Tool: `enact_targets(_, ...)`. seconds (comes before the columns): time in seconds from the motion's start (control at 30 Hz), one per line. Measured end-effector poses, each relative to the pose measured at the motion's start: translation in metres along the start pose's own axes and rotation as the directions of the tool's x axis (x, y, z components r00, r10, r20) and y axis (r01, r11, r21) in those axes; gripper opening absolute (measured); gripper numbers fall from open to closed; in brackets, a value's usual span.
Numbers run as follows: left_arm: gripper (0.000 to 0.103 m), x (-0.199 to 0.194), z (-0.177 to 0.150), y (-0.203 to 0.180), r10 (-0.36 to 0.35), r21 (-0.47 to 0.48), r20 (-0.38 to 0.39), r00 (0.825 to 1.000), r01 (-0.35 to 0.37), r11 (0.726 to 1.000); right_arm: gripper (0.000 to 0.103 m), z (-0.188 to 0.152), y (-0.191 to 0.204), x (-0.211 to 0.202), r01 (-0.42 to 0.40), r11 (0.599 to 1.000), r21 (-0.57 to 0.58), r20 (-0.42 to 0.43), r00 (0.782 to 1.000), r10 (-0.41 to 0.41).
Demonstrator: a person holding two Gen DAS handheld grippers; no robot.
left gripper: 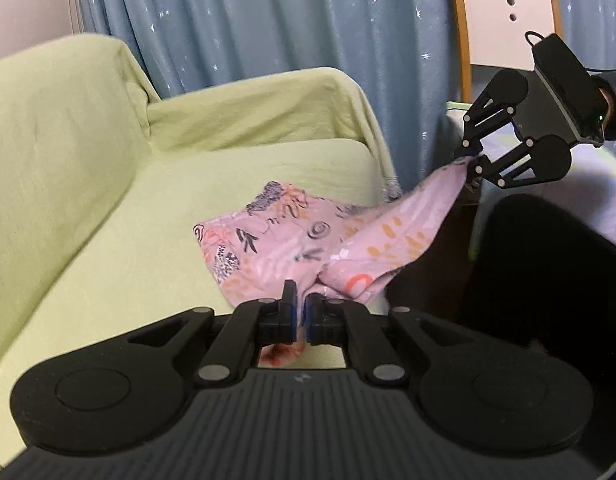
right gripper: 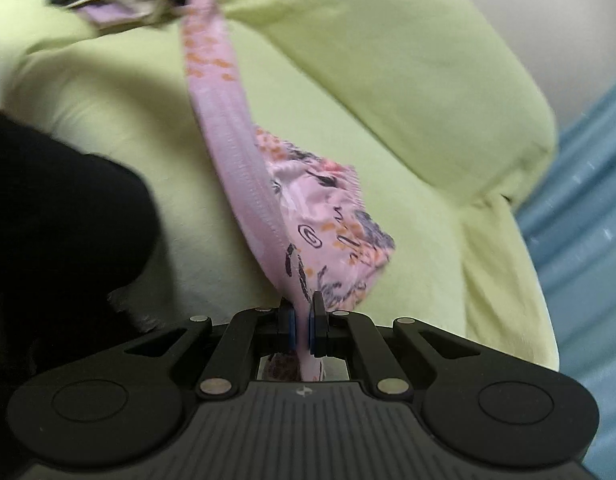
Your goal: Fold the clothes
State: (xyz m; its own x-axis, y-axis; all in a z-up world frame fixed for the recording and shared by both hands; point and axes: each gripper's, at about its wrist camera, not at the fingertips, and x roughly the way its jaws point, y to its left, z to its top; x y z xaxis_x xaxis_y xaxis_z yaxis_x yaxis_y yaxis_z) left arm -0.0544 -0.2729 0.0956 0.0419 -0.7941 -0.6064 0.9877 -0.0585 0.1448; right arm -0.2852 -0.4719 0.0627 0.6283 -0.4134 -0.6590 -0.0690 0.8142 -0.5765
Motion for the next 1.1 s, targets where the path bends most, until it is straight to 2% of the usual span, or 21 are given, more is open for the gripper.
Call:
enact_targets(0.07,0.002,0.010,0.008,0.017,-0.007,-0.064,0.000,1.000,0.007,0.998,0.003,0.008,-0.025,0.016,0.001,1.000,0.000,-0.014,1.000,-0.001)
enact_targets(0.13,0.002,0.037,0.015,0.043,-0.003,-0.169,0.002,1.000,0.004,0.986,0.004,0.015,-0.063,0.046,-0.039,0.994,0.103,-0.033,0.999,0.043)
enact_targets(0.2,0.002,0.072,0.017,0.070,0.003,-0.278,-0.020,1.000,-0.009,0.960,0.004,0.018,-0.097,0.086,-0.096,0.970,0.222,-0.050,0.993,0.110)
enact_targets(0.27,0.002,0.110,0.015,0.091,0.007,-0.358,-0.060,0.998,-0.028,0.933,0.006,0.014,-0.127,0.133,-0.170,0.916,0.362,-0.074,0.975,0.210)
enact_targets(0.33,0.002,0.146,0.010,0.107,0.002,-0.408,-0.111,0.994,-0.047,0.912,0.010,0.003,-0.146,0.175,-0.206,0.849,0.487,-0.078,0.958,0.277)
enact_targets(0.37,0.002,0.160,0.006,0.113,-0.002,-0.423,-0.133,0.991,-0.055,0.905,0.013,-0.004,-0.153,0.192,-0.208,0.819,0.535,-0.080,0.952,0.294)
enact_targets(0.4,0.002,0.175,0.002,0.119,-0.006,-0.437,-0.155,0.988,-0.063,0.897,0.022,-0.011,-0.159,0.202,-0.212,0.782,0.586,-0.063,0.950,0.305)
enact_targets(0.47,0.004,0.189,-0.006,0.125,-0.015,-0.455,-0.170,0.985,-0.065,0.888,0.031,-0.028,-0.172,0.215,-0.225,0.690,0.688,-0.004,0.949,0.314)
enact_targets(0.5,0.008,0.191,-0.010,0.128,-0.018,-0.471,-0.163,0.986,-0.061,0.880,0.034,-0.039,-0.178,0.218,-0.237,0.628,0.741,0.036,0.948,0.316)
enact_targets(0.57,0.011,0.190,-0.018,0.135,-0.032,-0.517,-0.133,0.991,-0.042,0.855,0.043,-0.063,-0.190,0.220,-0.268,0.477,0.837,0.129,0.944,0.305)
enact_targets(0.63,0.012,0.187,-0.026,0.142,-0.046,-0.558,-0.101,0.994,-0.018,0.829,0.044,-0.091,-0.191,0.211,-0.292,0.300,0.908,0.215,0.940,0.263)
enact_targets(0.7,0.012,0.184,-0.031,0.146,-0.052,-0.583,-0.075,0.996,-0.001,0.813,0.045,-0.116,-0.188,0.200,-0.279,0.160,0.947,0.247,0.950,0.193)
enact_targets(0.73,0.012,0.183,-0.033,0.148,-0.056,-0.594,-0.065,0.996,0.007,0.804,0.046,-0.124,-0.184,0.195,-0.273,0.127,0.954,0.251,0.953,0.168)
enact_targets(0.83,0.012,0.181,-0.036,0.148,-0.059,-0.608,-0.045,0.997,0.019,0.794,0.047,-0.132,-0.172,0.185,-0.263,0.110,0.958,0.249,0.960,0.126)
enact_targets(0.9,0.012,0.183,-0.035,0.148,-0.056,-0.604,-0.042,0.998,0.019,0.796,0.053,-0.134,-0.160,0.183,-0.265,0.110,0.958,0.253,0.961,0.109)
enact_targets(0.93,0.011,0.182,-0.034,0.147,-0.054,-0.602,-0.039,0.998,0.020,0.798,0.055,-0.134,-0.154,0.183,-0.259,0.120,0.958,0.248,0.964,0.099)
enact_targets(1.03,0.015,0.184,-0.032,0.149,-0.038,-0.591,-0.031,0.999,0.012,0.806,0.055,-0.131,-0.146,0.185,-0.215,0.196,0.957,0.207,0.977,0.060)
enact_targets(1.1,0.017,0.188,-0.030,0.149,-0.032,-0.585,-0.024,0.999,0.012,0.811,0.055,-0.127,-0.144,0.187,-0.227,0.236,0.945,0.221,0.974,0.051)
